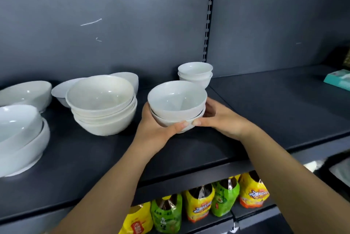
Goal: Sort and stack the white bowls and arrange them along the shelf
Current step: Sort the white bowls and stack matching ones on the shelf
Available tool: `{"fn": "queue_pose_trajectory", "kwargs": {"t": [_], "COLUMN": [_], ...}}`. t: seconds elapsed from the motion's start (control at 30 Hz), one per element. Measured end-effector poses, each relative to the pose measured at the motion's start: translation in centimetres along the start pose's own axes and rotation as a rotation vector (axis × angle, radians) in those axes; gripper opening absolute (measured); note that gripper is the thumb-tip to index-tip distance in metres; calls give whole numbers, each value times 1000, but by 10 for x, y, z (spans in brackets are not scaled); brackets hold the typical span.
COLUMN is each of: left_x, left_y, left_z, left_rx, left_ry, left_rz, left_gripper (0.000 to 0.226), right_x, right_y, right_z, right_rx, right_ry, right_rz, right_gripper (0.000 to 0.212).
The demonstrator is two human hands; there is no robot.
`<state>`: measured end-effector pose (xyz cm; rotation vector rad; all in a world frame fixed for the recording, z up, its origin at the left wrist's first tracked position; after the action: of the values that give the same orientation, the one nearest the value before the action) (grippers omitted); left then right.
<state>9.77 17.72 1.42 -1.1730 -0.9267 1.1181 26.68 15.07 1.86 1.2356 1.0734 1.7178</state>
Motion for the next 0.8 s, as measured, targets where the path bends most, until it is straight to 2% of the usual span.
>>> {"fn": "queue_pose_trajectory", "kwargs": {"t": [0.03,0.13,0.17,0.2,0.27,0.33,0.37,0.47,0.6,0.7,0.8], "left_x": [2,9,11,14,24,34,39,53,72,84,94], "left_y": [-1,-5,-6,-6,-5,-5,-5,-5,-2,0,-2], "left_z": [-2,-9,-13,-15,-19,-21,-21,-23,-21,-20,-21], "left_rx": [10,19,21,26,30,22,19,16,1,-6,-12], "left_ry": [-50,-232,-300,-359,-448,-518,-544,-599,-592,-555,-557], "left_rz": [2,54,79,100,136,185,202,216,232,236,223], "left_gripper": [100,93,92,93,93,94,95,98,100,99,98], "right_x": [4,19,24,31,46,62,69,89,105,108,105], "right_y": [-2,-11,-16,-23,-40,-52,-57,-65,-70,-75,-75], "right_z": [9,58,74,87,104,110,112,112,115,117,119], "right_rx": [33,148,112,44,-58,-91,-89,-50,-2,8,3], "right_ry": [-11,-326,-406,-443,-446,-433,-426,-417,-420,-415,-451], "right_rz": [-10,-44,-58,-81,-127,-129,-116,-49,21,32,32], "right_gripper": [74,56,54,62,84,92,90,67,78,65,67]}}
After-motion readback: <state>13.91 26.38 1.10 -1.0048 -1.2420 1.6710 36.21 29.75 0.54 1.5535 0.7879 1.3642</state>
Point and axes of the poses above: each hand's wrist, its own x-axis towards the middle knuckle, its own z-axis out of the back of the hand, y = z × x, the point moved 5 cm from there along x, towards the middle knuckle, and after that the axes turned 15 degrees about z, right-handed, at the moved point
